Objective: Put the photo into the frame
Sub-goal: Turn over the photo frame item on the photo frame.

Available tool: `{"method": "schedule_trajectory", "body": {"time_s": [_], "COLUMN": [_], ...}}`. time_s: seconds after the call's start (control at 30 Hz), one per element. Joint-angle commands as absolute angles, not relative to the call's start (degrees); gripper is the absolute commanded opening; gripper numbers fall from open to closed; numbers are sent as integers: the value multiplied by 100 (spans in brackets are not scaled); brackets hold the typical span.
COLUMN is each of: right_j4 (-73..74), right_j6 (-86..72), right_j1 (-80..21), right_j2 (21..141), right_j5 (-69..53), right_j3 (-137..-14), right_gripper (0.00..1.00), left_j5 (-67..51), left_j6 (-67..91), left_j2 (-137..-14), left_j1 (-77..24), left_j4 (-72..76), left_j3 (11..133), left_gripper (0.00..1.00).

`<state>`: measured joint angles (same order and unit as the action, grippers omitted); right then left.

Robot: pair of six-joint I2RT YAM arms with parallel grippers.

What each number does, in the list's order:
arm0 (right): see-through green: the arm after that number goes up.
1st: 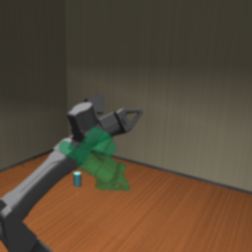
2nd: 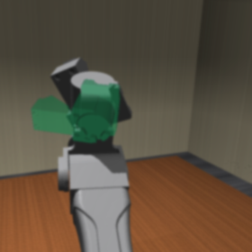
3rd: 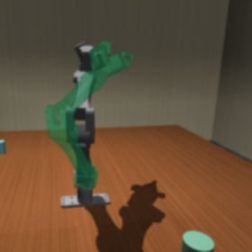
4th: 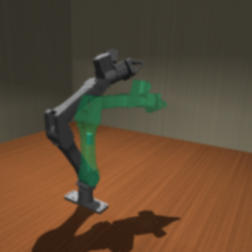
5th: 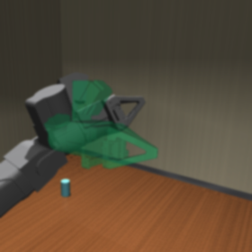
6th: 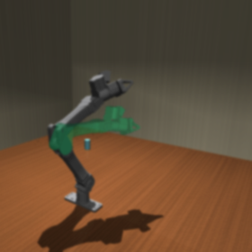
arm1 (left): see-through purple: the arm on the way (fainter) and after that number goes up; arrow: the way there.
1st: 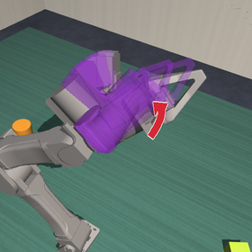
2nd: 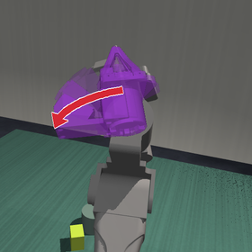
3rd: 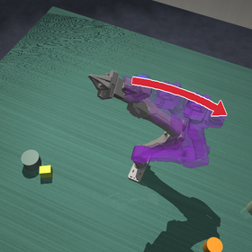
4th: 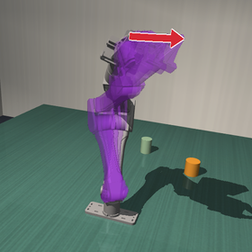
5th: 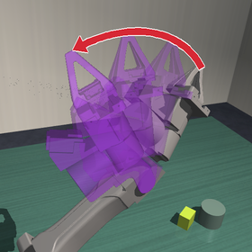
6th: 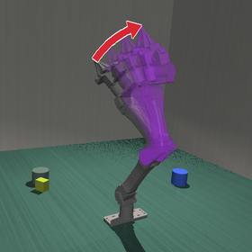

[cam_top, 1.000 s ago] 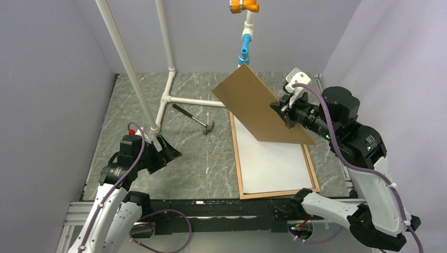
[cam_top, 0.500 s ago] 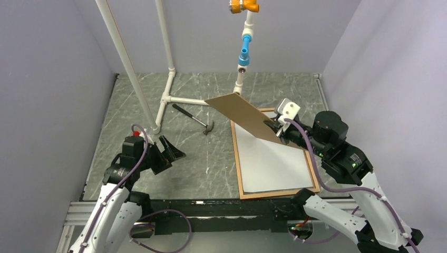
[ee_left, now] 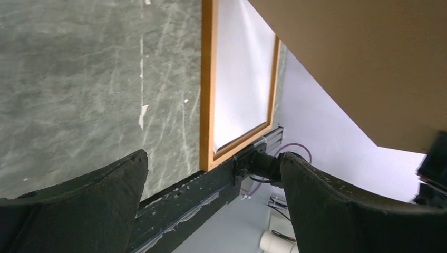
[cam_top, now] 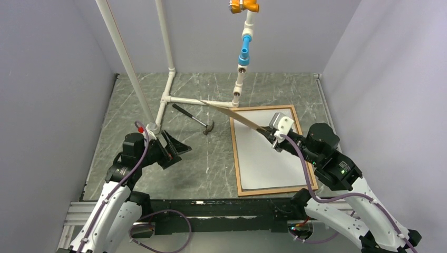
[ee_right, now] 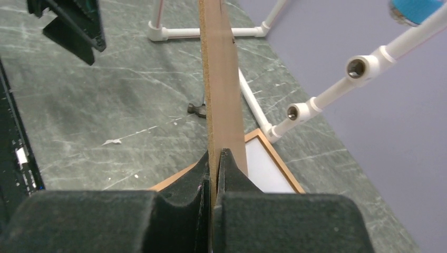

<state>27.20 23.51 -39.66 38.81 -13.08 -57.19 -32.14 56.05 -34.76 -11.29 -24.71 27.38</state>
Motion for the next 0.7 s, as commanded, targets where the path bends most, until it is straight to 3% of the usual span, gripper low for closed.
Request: {"method": "schedule_trajectory", "body": {"time_s": [0.0,0.37,0.47,0.67], "right_j4": [2942,2180,2254,2034], "right_j6": [1896,757,523,-393], "right_j1": [-4115,-4686,-4894,-5055], "right_j2": [3928,3841,4140,4814], "right_j5": [-1886,-2035,-1532,-1165], "right_j3": [-5194,-3761,-3834,-3886], "right_gripper": [4,7,10,5], "left_j5": [-3543,-3438,-3412,-3377], "left_j6": [6069,7206,7558,8067], "left_j2": [-3457,-2801,-2674,-2599], "left_j1": [-1209,-1248,-1248,-1248], "left_j4": [-1761,-788,-451,258], "left_j3": [2719,2018,1682,1146], "left_gripper": [99,99,99,99]}}
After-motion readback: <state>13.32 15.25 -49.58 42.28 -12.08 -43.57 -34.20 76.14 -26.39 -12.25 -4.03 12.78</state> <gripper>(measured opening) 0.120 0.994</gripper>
